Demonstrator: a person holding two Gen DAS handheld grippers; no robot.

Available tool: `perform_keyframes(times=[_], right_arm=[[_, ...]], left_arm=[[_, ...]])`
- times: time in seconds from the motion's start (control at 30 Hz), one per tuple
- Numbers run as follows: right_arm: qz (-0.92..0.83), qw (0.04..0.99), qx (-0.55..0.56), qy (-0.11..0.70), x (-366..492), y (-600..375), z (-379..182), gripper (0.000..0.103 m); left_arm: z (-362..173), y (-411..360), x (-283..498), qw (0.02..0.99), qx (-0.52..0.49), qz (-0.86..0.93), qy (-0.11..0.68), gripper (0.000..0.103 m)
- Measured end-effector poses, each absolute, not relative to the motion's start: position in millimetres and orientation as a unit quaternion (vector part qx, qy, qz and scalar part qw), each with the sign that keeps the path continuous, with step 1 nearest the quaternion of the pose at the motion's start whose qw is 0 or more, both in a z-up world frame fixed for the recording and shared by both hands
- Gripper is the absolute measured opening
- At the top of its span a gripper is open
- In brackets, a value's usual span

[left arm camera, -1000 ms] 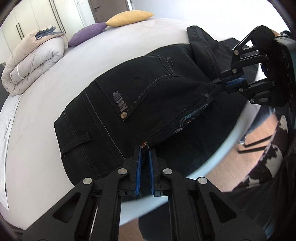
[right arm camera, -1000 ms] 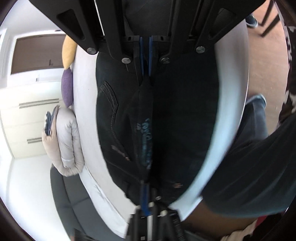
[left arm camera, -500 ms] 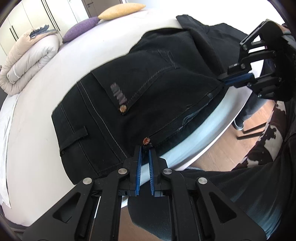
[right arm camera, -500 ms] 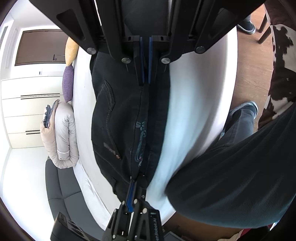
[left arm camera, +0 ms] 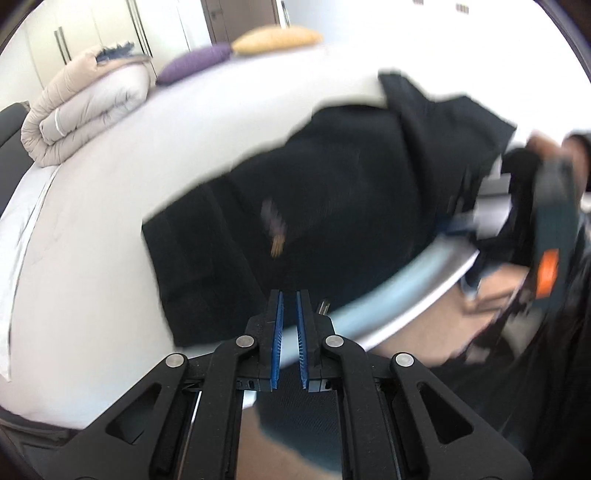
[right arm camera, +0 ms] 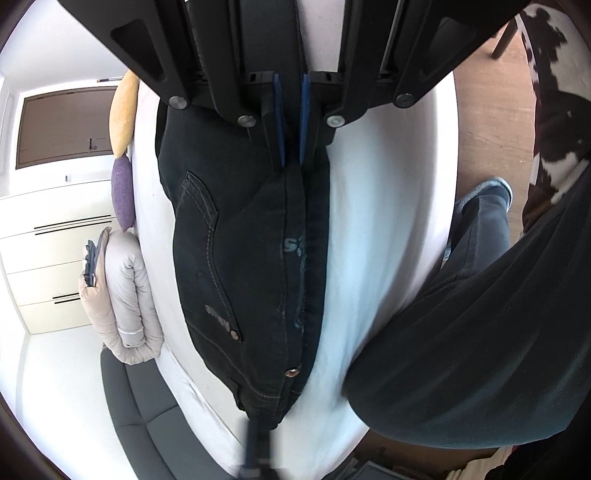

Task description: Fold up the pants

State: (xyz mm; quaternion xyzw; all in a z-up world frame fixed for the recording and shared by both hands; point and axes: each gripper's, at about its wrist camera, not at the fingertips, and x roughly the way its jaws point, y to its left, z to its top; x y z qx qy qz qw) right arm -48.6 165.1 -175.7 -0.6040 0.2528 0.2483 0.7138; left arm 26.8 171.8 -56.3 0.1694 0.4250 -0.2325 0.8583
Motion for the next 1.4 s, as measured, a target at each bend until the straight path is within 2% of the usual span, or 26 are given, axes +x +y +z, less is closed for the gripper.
perform_keyframes(times=[0.13, 0.17, 0.23, 0.3, 0.33, 0.43, 0.5, 0.53, 0.6, 0.7, 0.8, 1.1, 1.33, 1.37, 1.4], right_arm=[[0.239, 0.728, -0.594, 0.244, -53, 164, -176, 0.013], [0.235, 0.735, -0.588, 0.241, -54, 163, -175, 0.019], [0.215, 0.759, -0.57, 0.227, -56, 158, -169, 0.039], [0.238, 0.78, -0.525, 0.241, -60, 148, -156, 0.099], [0.256, 0.799, -0.486, 0.245, -63, 138, -145, 0.103], [0.249, 0.86, -0.346, 0.282, -51, 96, -112, 0.099], [0.233, 0.892, -0.202, 0.332, -19, 48, -92, 0.078], [0.216, 0.903, -0.103, 0.357, 3, 12, -83, 0.073], [0.177, 0.903, 0.083, 0.383, 41, -63, -73, 0.054], [0.129, 0.872, 0.317, 0.351, 79, -176, -74, 0.051], [0.078, 0.83, 0.431, 0.345, 111, -245, -92, 0.051], [0.023, 0.745, 0.553, 0.372, 165, -292, -154, 0.051], [0.018, 0.753, 0.545, 0.368, 187, -288, -162, 0.05], [0.017, 0.755, 0.547, 0.36, 190, -291, -162, 0.049], [0.017, 0.756, 0.551, 0.352, 192, -295, -162, 0.04]], left_arm=[[-63, 125, 63, 0.866, 0.123, -0.236, 0.425, 0.007], [-68, 119, 72, 0.861, 0.113, -0.237, 0.436, 0.007], [-94, 100, 90, 0.845, 0.095, -0.232, 0.472, 0.007], [-125, 88, 103, 0.829, 0.074, -0.216, 0.51, 0.007], [-127, 90, 102, 0.838, 0.055, -0.21, 0.501, 0.007], [-129, 97, 103, 0.837, 0.02, -0.21, 0.505, 0.007], [-131, 103, 106, 0.835, -0.01, -0.21, 0.509, 0.007], [-132, 105, 107, 0.833, -0.022, -0.209, 0.511, 0.007], [-133, 105, 110, 0.833, -0.029, -0.202, 0.515, 0.007], [-131, 93, 109, 0.84, -0.004, -0.186, 0.51, 0.007], [-138, 82, 101, 0.847, 0.021, -0.176, 0.502, 0.007], [-139, 91, 94, 0.841, 0.025, -0.174, 0.511, 0.007], [-142, 89, 94, 0.843, 0.026, -0.17, 0.51, 0.006], [-142, 89, 94, 0.843, 0.027, -0.17, 0.51, 0.006], [-142, 88, 94, 0.843, 0.029, -0.168, 0.509, 0.006]])
